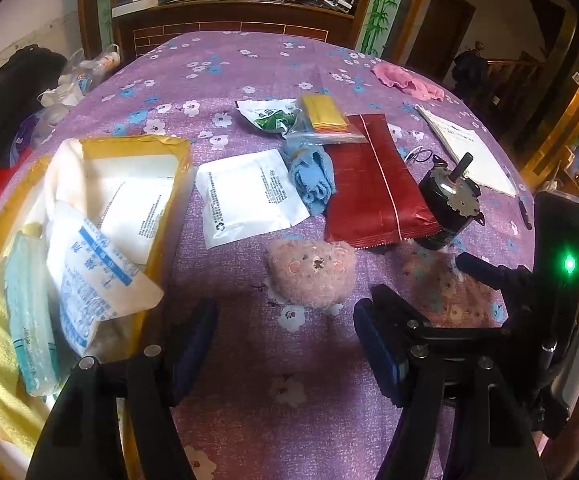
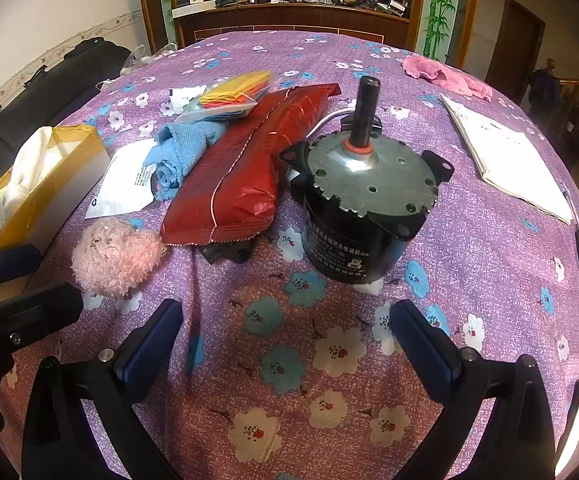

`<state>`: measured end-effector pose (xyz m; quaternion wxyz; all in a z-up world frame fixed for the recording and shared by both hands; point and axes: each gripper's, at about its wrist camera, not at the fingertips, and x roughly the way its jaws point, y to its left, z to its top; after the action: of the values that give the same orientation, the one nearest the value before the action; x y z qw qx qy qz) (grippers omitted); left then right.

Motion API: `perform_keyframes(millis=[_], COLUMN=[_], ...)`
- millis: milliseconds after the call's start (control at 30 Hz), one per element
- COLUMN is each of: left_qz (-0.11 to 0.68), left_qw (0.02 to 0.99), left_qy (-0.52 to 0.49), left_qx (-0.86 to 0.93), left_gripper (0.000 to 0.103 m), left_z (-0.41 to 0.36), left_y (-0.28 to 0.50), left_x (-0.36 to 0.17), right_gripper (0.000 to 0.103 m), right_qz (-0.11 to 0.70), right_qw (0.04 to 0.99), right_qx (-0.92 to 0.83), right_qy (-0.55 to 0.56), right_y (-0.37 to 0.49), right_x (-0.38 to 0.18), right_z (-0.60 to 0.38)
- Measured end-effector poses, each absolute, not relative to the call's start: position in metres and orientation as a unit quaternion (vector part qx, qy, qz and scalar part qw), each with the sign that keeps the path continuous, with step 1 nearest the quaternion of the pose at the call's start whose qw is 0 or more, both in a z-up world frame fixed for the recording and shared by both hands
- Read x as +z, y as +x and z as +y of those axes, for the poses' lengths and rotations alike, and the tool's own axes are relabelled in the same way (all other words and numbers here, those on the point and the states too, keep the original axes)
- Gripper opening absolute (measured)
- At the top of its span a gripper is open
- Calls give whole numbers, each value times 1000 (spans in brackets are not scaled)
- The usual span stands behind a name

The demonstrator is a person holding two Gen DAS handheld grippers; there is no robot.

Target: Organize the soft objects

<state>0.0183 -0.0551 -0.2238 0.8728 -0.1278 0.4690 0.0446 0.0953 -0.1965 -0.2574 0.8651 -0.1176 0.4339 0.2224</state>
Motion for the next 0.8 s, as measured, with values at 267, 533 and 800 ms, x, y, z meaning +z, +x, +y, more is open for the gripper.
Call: perform_keyframes(millis=[267,533,800], left_qz=[467,469,470], left_qw=[874,872,872], left_qy=[-128,-128,-126], left_qx=[48,54,56], left_gripper=[74,74,74], left_z=[-53,-53,-54], left_y=[17,19,20], left_x=[-225,-225,-225], right_gripper=[103,103,103], right_qz=[434,434,434], right_qw=[865,865,865], right_qx=[222,223,223], right_qy=[-118,-118,-118], right_y=[95,96,96], right_x=[-258,-257,-257], right_z=[-196,-196,-196])
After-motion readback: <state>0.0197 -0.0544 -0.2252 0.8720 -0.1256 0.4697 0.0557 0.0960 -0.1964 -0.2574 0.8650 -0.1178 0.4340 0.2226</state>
